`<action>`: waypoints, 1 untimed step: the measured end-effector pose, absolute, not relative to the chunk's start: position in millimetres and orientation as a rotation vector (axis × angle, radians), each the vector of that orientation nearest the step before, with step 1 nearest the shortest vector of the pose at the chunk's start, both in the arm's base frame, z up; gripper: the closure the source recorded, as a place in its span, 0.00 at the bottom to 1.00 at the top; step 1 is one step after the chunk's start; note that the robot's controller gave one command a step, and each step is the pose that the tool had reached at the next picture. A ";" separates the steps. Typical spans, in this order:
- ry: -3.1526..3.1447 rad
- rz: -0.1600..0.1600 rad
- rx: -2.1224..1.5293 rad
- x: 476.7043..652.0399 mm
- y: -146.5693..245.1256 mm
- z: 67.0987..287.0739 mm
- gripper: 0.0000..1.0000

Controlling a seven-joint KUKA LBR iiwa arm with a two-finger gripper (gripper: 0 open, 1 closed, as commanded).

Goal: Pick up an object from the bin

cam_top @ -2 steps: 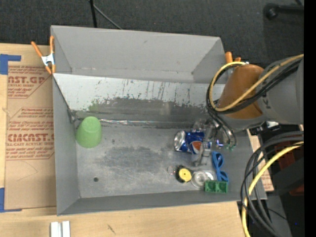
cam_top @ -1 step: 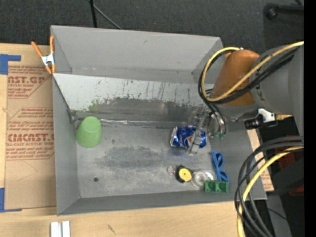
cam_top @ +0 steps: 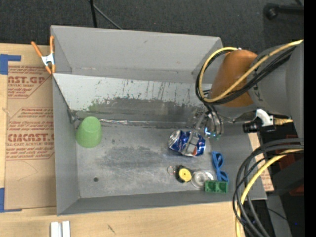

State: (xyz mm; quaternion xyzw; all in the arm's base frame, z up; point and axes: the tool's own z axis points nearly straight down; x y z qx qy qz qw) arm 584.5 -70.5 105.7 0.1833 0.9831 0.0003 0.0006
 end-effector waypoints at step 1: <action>3.107 -0.001 0.475 588.8 -75.8 67.9 0.00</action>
Offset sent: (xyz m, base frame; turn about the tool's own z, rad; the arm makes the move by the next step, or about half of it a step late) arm 0.0046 -0.0059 -0.0357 -0.0635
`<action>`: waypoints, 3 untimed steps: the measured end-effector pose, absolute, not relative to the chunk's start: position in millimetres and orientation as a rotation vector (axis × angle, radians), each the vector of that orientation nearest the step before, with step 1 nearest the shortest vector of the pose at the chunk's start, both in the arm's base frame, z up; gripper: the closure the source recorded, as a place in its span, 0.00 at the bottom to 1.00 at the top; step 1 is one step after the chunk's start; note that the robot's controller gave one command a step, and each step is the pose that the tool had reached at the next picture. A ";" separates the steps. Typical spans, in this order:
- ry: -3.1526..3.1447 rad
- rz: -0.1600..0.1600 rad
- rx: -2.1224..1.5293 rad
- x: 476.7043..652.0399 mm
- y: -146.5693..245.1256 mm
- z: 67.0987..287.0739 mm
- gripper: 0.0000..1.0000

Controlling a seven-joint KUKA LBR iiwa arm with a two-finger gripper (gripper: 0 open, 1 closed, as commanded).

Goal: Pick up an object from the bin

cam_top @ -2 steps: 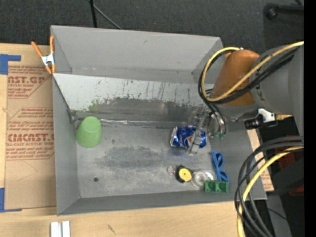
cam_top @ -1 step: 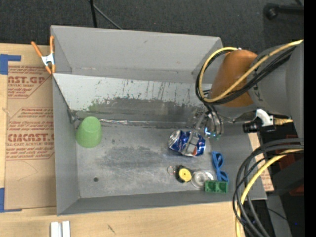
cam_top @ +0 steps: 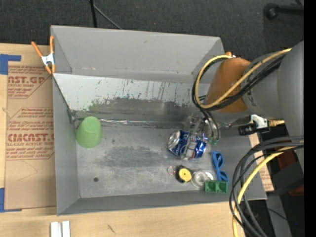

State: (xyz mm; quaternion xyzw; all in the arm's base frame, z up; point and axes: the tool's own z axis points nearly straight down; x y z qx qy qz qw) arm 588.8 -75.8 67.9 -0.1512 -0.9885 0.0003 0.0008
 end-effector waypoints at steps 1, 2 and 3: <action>-3.105 0.001 -0.474 589.0 -75.1 67.8 0.00; -3.105 0.002 -0.473 590.1 -75.6 70.4 1.00; -3.116 -0.002 -0.474 592.1 -75.2 187.3 1.00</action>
Offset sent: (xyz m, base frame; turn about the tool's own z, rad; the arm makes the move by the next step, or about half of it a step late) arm 0.0000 0.0000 0.0000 0.0000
